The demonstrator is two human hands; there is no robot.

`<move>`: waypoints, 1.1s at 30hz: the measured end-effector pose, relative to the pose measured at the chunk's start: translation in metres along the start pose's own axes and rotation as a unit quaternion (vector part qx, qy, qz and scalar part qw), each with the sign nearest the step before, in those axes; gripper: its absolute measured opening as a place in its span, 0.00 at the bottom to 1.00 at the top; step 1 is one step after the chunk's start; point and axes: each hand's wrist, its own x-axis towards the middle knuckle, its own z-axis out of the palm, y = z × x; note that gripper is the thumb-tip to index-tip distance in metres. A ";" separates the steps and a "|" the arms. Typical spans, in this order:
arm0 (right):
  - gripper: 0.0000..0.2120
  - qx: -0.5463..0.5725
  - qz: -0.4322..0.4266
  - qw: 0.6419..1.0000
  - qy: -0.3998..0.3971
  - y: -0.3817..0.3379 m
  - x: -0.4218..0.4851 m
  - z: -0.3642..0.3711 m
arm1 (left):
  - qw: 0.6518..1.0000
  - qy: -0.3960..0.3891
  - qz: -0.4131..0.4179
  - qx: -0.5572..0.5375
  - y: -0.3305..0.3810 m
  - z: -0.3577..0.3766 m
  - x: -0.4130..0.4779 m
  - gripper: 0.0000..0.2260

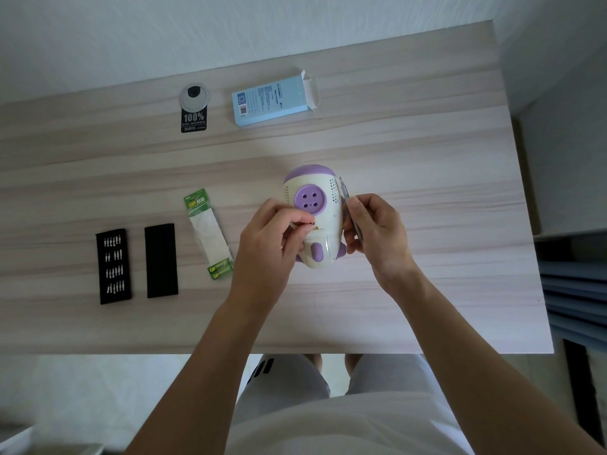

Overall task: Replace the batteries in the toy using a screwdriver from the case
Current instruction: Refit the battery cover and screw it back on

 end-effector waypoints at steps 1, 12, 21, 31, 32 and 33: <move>0.10 0.001 0.000 1.000 0.000 0.000 0.000 0.000 | 1.000 -0.001 0.000 -0.001 0.000 0.000 0.000 0.03; 0.10 -0.003 0.005 1.000 0.002 -0.002 0.000 0.000 | 1.000 -0.002 -0.015 -0.023 0.000 0.001 0.001 0.02; 0.10 -0.011 0.007 1.000 0.001 -0.003 -0.001 0.001 | 0.981 0.020 -0.133 -0.141 -0.003 0.006 -0.004 0.07; 0.11 -0.019 0.009 1.000 0.010 -0.003 0.000 0.002 | 0.975 0.027 -0.154 -0.159 -0.001 0.012 0.003 0.08; 0.11 -0.017 0.009 1.000 0.010 -0.003 0.000 0.002 | 0.975 0.028 -0.154 -0.160 -0.001 0.013 0.003 0.08; 0.10 -0.017 0.009 1.000 0.010 -0.003 0.000 0.002 | 0.974 0.029 -0.154 -0.161 -0.001 0.013 0.003 0.08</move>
